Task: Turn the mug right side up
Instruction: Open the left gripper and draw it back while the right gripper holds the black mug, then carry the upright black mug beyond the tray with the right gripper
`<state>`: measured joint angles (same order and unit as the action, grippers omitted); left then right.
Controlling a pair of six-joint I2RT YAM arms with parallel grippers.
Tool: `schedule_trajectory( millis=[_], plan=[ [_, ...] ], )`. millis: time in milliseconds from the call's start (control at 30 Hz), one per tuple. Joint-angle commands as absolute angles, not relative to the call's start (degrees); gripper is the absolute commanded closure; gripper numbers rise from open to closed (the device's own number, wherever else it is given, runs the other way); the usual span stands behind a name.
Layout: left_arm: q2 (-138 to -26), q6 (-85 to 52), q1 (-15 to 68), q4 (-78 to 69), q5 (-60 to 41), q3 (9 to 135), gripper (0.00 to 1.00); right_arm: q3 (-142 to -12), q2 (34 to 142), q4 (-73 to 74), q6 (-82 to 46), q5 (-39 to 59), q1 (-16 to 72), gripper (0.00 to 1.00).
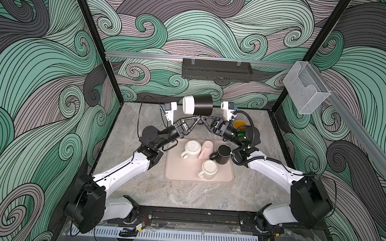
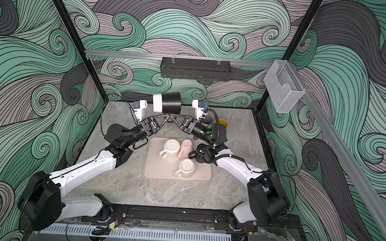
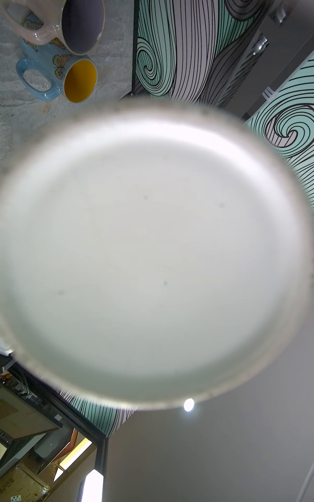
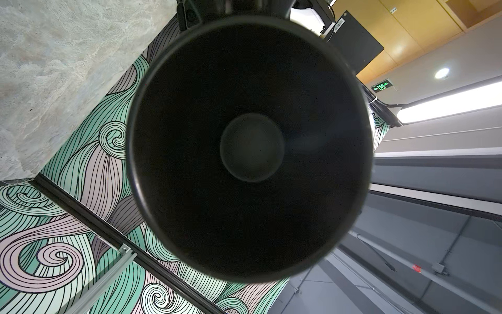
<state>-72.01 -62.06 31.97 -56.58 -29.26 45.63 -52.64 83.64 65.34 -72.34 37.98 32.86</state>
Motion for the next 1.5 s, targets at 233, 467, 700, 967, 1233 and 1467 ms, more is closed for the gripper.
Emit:
schedule_trajectory(
  millis=[233, 467, 700, 967, 1233, 1467],
  plan=[
    [-61.93, -41.84, 33.13, -16.71, -20.7, 49.8, 0.09, -55.27, 81.23, 62.23, -66.86, 32.5, 31.93, 1.0],
    [-50.68, -31.98, 33.08, -3.01, -0.28, 43.58, 0.02, -56.0, 79.1, 54.5, -62.37, 32.97, 30.83, 1.0],
    [-46.39, -23.73, 32.55, 11.23, -0.14, 44.68, 0.02, -60.95, 72.62, 20.83, -44.85, 25.95, 30.94, 1.0],
    [-47.07, -21.89, 32.59, 10.99, -1.14, 42.51, 0.02, -75.65, 77.15, -18.22, -25.47, 3.26, 31.45, 1.0],
    [-49.27, -22.84, 32.7, 9.32, -2.57, 42.52, 0.04, -84.5, 87.45, -27.74, -21.11, -7.04, 32.43, 1.0],
    [-49.86, -23.82, 32.77, 9.13, -2.9, 41.8, 0.04, -90.02, 95.3, -29.96, -18.84, -11.65, 32.43, 1.0]
  ],
)
